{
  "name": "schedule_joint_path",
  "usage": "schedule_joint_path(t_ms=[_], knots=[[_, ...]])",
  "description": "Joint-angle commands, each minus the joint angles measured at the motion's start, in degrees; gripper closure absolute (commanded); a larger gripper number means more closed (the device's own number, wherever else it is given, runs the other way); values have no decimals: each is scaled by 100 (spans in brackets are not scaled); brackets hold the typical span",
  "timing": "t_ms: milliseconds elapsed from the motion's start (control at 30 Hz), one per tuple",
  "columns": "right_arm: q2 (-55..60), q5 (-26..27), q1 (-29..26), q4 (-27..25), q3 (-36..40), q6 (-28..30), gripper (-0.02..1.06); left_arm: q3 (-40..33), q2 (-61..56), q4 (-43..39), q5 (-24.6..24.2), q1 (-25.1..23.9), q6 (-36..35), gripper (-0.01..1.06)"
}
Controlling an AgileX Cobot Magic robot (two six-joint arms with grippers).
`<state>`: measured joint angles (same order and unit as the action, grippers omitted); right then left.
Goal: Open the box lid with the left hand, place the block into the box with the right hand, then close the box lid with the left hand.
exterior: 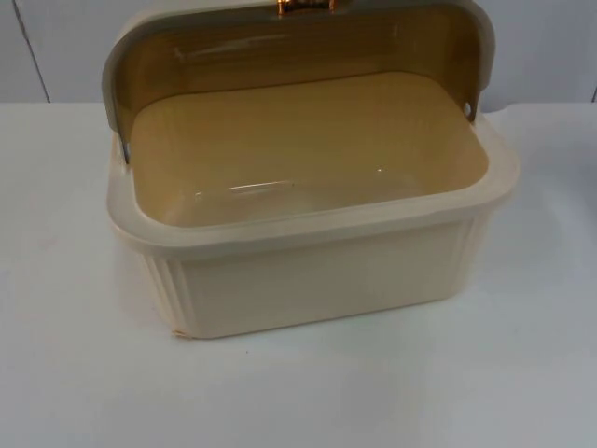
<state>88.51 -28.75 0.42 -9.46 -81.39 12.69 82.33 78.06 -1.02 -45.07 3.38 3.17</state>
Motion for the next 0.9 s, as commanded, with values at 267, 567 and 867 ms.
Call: schedule_joint_path(t_ms=[267,567,867], knots=[[-1085,6,1913,-29,-21,-176,105,14,-27,55,36,-1,-35,0],[-1075,-4,3327,-16,-21,-295,105,14,-27,55,47,-1,-35,0],[-448,-330,3826,-72,-9,-308,105,14,-27,132,46,-1,-35,0]])
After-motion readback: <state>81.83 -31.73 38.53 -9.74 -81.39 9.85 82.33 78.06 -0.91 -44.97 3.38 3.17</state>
